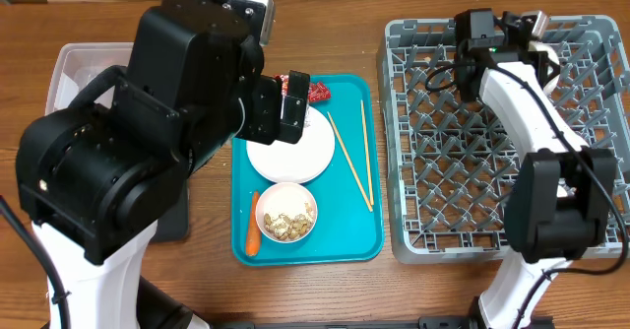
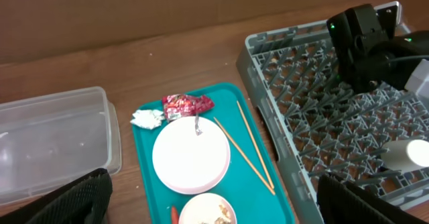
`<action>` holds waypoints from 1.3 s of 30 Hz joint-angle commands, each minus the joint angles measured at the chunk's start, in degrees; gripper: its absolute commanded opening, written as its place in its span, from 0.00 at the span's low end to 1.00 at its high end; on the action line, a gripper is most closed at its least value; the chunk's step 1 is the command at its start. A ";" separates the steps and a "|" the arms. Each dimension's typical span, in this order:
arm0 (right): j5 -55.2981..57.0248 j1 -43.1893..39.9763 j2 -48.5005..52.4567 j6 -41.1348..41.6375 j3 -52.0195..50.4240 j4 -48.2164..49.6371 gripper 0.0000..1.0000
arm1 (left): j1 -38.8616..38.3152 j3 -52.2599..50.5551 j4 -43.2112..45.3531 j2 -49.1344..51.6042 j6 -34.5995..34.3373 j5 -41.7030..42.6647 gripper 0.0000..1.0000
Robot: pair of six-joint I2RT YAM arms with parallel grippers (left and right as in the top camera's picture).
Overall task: Sort waste into correct bins and load items into the dishwasher
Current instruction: 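Lower the bowl into the rack with the right gripper and release, then reach the right gripper to the white plate and grasp its edge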
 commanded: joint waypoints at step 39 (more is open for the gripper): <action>-36.96 12.94 -18.27 -1.07 2.49 -10.49 1.00 | 0.26 -0.92 -0.11 -0.24 3.02 -6.80 1.00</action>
